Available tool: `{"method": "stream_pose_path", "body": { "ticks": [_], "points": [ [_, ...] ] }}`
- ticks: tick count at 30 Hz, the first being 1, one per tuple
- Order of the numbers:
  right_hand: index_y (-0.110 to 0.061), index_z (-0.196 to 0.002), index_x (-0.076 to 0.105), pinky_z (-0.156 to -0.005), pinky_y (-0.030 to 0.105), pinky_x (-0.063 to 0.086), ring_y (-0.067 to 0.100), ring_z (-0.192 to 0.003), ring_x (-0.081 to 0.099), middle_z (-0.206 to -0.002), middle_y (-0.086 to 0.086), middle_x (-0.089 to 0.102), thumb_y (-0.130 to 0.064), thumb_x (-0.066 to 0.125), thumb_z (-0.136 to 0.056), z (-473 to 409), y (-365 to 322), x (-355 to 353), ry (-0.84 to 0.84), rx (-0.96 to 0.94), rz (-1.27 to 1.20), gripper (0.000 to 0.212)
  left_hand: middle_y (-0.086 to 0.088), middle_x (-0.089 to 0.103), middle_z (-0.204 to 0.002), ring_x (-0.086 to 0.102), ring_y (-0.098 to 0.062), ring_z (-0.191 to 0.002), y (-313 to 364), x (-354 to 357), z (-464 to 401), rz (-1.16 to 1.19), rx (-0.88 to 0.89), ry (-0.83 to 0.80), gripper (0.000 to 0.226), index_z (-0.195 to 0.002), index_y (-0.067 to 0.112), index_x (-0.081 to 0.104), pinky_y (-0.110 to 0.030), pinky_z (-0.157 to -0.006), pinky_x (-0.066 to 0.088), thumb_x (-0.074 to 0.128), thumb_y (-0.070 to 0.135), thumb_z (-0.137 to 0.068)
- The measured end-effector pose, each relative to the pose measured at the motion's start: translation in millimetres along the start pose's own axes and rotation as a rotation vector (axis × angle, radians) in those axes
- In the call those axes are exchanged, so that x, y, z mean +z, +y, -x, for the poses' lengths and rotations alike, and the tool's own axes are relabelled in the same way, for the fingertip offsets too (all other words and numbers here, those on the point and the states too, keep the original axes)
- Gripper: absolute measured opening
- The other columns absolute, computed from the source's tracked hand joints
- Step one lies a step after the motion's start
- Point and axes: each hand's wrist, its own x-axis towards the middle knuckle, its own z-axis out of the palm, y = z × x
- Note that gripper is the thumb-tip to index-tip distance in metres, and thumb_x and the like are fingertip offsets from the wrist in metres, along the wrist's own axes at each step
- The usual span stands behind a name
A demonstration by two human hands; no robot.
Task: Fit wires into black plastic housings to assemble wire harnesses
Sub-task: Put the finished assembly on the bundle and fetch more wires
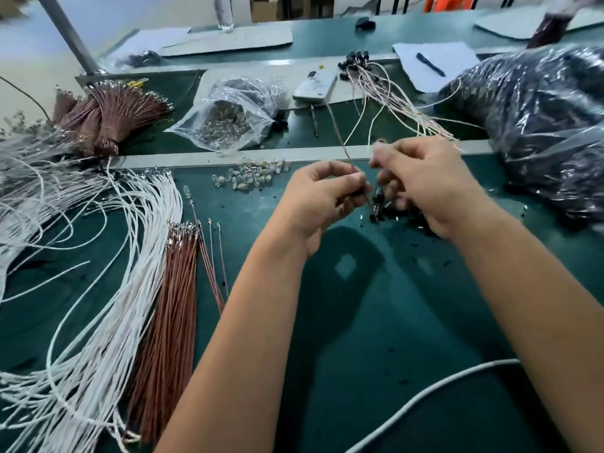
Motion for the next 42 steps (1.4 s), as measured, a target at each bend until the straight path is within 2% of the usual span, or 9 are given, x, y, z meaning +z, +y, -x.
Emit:
{"method": "stream_pose_path", "body": {
  "ticks": [2,5,9,15,18,23,27,30,42],
  "points": [
    [-0.009,-0.082,0.071,-0.038,0.02,0.037,0.01,-0.045,0.051,-0.064,0.003,0.062,-0.032,0.071,-0.098,13.3,12.3,-0.8,-0.174,0.034,0.138,0.028,-0.01,0.067,-0.072,0.061,-0.01,-0.053,-5.9,0.6,-4.5,0.021,0.035,0.046,0.018,-0.081,0.008,0.06,-0.015,-0.054,0.05,0.063,-0.005,-0.093],
    [-0.006,-0.081,0.073,-0.04,0.021,0.041,0.013,-0.048,0.053,-0.061,0.005,0.064,-0.015,0.077,-0.092,24.3,22.5,-0.8,-0.247,0.006,0.182,0.015,-0.011,0.069,-0.074,0.061,-0.013,-0.056,-16.0,-0.6,-7.3,0.02,0.067,0.067,0.018,-0.079,0.008,0.062,-0.015,-0.053,0.049,0.066,-0.004,-0.092],
    [0.002,-0.086,0.073,-0.043,0.022,0.049,0.015,-0.049,0.06,-0.065,0.012,0.067,-0.008,0.077,-0.09,27.2,30.0,-1.3,-0.182,0.011,0.035,0.011,-0.011,0.071,-0.076,0.065,-0.016,-0.063,-25.5,-5.7,-7.9,0.028,0.119,0.059,0.014,-0.081,0.01,0.069,-0.018,-0.061,0.052,0.072,-0.001,-0.088],
    [-0.007,-0.089,0.078,-0.049,0.02,0.051,0.013,-0.054,0.06,-0.066,0.006,0.064,-0.017,0.078,-0.086,24.0,32.7,-4.8,-0.053,0.026,-0.367,0.01,-0.014,0.072,-0.084,0.071,-0.032,-0.086,-33.5,-16.5,-10.8,0.027,0.213,0.067,0.022,-0.088,0.008,0.074,-0.03,-0.082,0.057,0.076,-0.012,-0.078],
    [-0.011,-0.096,0.076,-0.05,0.019,0.05,0.012,-0.054,0.06,-0.073,0.007,0.068,-0.011,0.077,-0.087,24.3,34.4,-3.6,0.02,-0.041,-0.454,0.009,-0.012,0.075,-0.087,0.072,-0.036,-0.093,-34.7,-16.5,-12.5,0.02,0.223,0.059,0.032,-0.096,0.012,0.075,-0.034,-0.089,0.058,0.079,-0.011,-0.074],
    [-0.009,-0.087,0.072,-0.051,0.021,0.053,0.017,-0.059,0.068,-0.083,0.012,0.078,-0.006,0.078,-0.086,22.8,35.1,-0.8,0.134,-0.059,-0.507,0.007,-0.015,0.075,-0.09,0.074,-0.032,-0.09,-36.7,-12.1,-12.1,0.061,0.27,0.033,0.027,-0.088,0.007,0.067,-0.029,-0.082,0.057,0.076,-0.016,-0.076],
    [-0.008,-0.085,0.074,-0.051,0.021,0.053,0.018,-0.062,0.068,-0.084,0.013,0.077,-0.009,0.081,-0.081,23.7,35.6,1.3,0.121,-0.077,-0.531,0.008,-0.013,0.074,-0.095,0.074,-0.033,-0.096,-36.7,-7.9,-11.7,0.204,0.234,-0.011,0.027,-0.082,0.007,0.064,-0.027,-0.082,0.057,0.071,-0.019,-0.076],
    [-0.007,-0.086,0.074,-0.05,0.022,0.053,0.017,-0.062,0.068,-0.083,0.013,0.076,-0.008,0.081,-0.082,24.4,34.4,2.6,0.127,-0.102,-0.548,0.009,-0.014,0.073,-0.092,0.075,-0.03,-0.091,-36.2,-5.1,-11.4,0.273,0.215,-0.027,0.027,-0.083,0.007,0.063,-0.025,-0.079,0.058,0.07,-0.019,-0.077],
    [-0.007,-0.088,0.072,-0.048,0.022,0.051,0.016,-0.059,0.064,-0.084,0.012,0.075,-0.004,0.078,-0.086,25.0,33.6,2.6,0.136,-0.101,-0.524,0.007,-0.014,0.076,-0.089,0.076,-0.024,-0.086,-35.6,-2.1,-9.2,0.296,0.162,-0.028,0.025,-0.087,0.007,0.065,-0.023,-0.078,0.058,0.069,-0.017,-0.081]
  ]
}}
